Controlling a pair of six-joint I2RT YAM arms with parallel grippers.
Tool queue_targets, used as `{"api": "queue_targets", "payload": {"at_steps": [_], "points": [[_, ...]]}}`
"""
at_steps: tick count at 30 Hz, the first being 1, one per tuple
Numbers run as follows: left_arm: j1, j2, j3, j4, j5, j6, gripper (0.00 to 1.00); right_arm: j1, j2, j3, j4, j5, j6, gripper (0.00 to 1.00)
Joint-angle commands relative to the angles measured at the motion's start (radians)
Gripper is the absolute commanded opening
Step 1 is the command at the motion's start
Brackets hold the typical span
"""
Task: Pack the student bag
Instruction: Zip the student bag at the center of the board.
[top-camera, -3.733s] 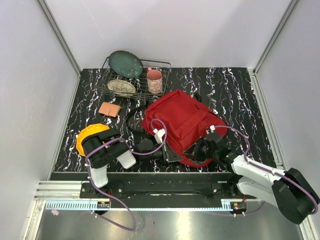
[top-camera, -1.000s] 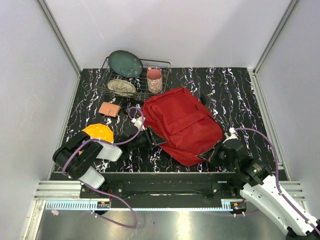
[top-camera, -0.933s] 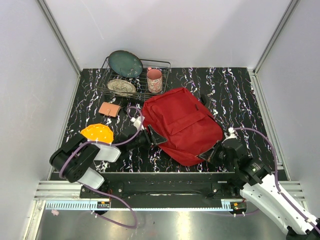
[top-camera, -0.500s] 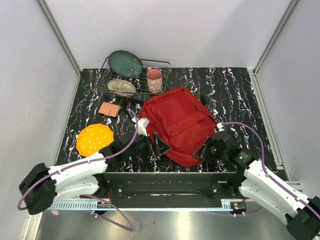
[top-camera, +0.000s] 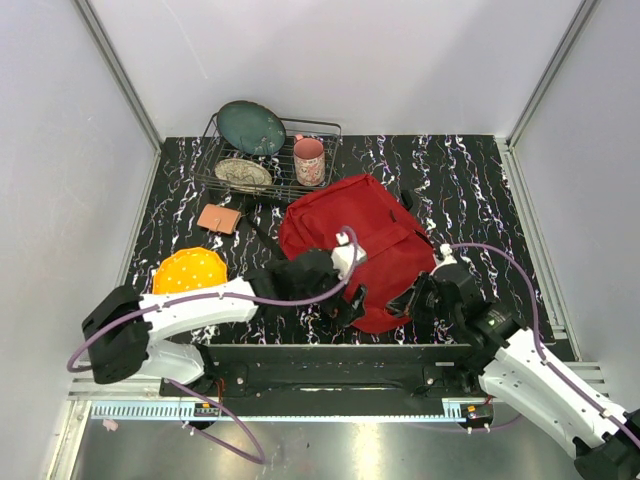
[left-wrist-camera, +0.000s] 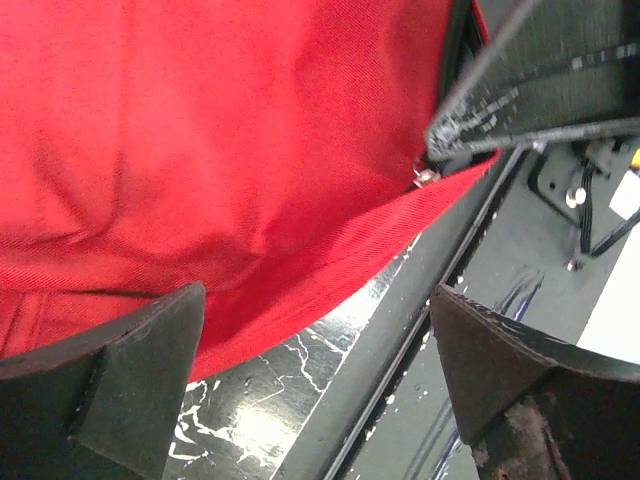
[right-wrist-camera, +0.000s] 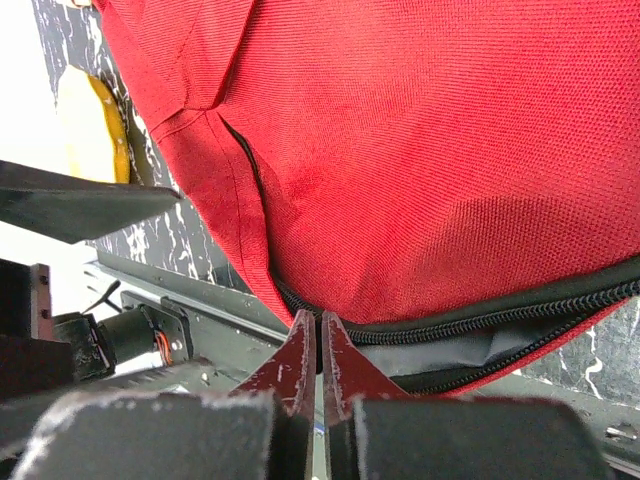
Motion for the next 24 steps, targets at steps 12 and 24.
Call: {"api": "queue_targets", "payload": {"at_steps": [12, 24], "points": [[-0.070, 0.217, 0.146, 0.051, 0.058, 0.197, 0.99, 0.005, -0.037, 0.033, -0.006, 0.024, 0.009, 0.00], [-0.097, 0.278, 0.145, 0.039, 0.080, 0.160, 0.20, 0.005, -0.074, 0.035, -0.073, 0.099, 0.026, 0.00]]}}
